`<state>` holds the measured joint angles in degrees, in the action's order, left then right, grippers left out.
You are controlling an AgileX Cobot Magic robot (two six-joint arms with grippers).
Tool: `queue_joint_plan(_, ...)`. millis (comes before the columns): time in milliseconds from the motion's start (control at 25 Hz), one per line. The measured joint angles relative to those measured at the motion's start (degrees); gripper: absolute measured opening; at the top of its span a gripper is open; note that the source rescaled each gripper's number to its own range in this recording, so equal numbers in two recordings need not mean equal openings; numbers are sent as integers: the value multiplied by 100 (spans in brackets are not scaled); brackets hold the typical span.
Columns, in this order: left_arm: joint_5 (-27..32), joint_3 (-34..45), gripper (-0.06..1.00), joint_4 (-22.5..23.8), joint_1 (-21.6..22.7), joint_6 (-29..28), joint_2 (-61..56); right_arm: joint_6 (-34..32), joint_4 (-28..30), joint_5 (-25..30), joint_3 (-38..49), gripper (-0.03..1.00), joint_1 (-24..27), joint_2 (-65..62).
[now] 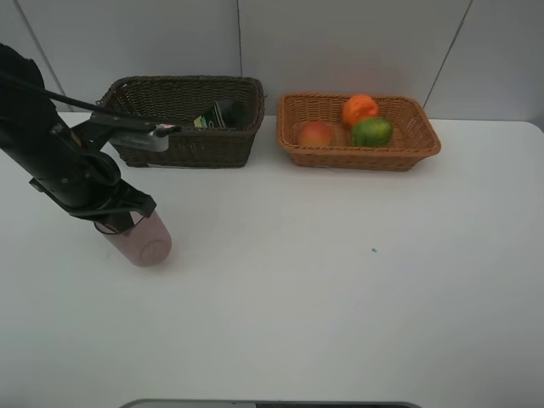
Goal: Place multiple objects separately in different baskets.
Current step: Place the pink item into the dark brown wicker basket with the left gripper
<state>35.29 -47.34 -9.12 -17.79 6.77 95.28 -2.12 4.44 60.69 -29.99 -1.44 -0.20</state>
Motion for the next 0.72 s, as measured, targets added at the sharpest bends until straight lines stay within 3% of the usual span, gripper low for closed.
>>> queue_joint_plan(360,969,-1510,0,7,0,-25,1,0,0,0,0,84,0,0)
queue_joint_plan(720,1173,-2890,0,187,0,-46,6,0,5,0,0,84,45,0)
